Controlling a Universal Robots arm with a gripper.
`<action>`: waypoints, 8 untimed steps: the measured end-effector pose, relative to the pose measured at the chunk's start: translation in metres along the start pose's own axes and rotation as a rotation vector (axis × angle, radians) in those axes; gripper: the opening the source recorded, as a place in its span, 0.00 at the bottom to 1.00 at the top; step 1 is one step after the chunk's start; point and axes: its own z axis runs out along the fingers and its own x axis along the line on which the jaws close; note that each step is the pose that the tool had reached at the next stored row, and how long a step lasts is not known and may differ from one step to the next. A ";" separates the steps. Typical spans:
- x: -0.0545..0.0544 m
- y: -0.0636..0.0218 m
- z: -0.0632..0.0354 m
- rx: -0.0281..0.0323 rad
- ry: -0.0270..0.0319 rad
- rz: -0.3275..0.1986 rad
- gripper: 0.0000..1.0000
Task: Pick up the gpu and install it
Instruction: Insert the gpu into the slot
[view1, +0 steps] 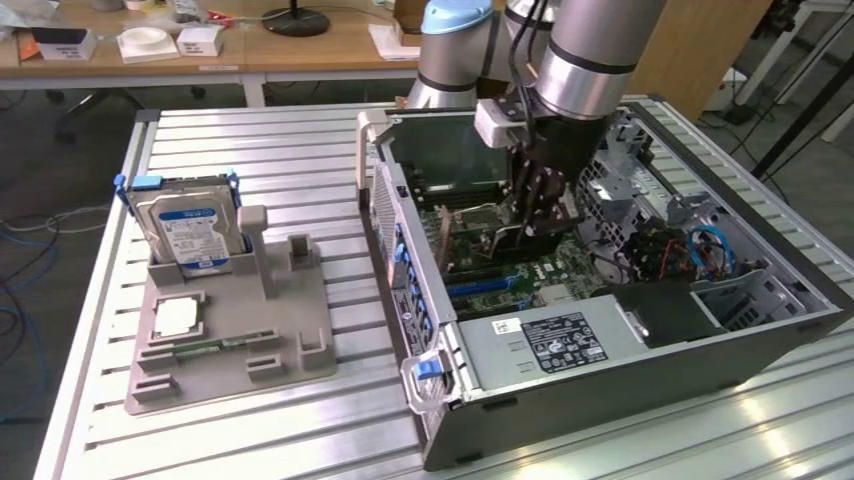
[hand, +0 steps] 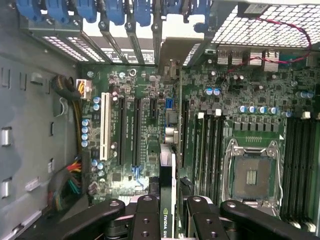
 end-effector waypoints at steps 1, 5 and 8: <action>0.000 0.0012 0.0016 0.0000 0.0001 0.000 0.26; 0.000 0.0048 0.0080 0.0000 0.0004 0.000 0.26; 0.000 0.0071 0.0131 0.0000 0.0004 0.000 0.26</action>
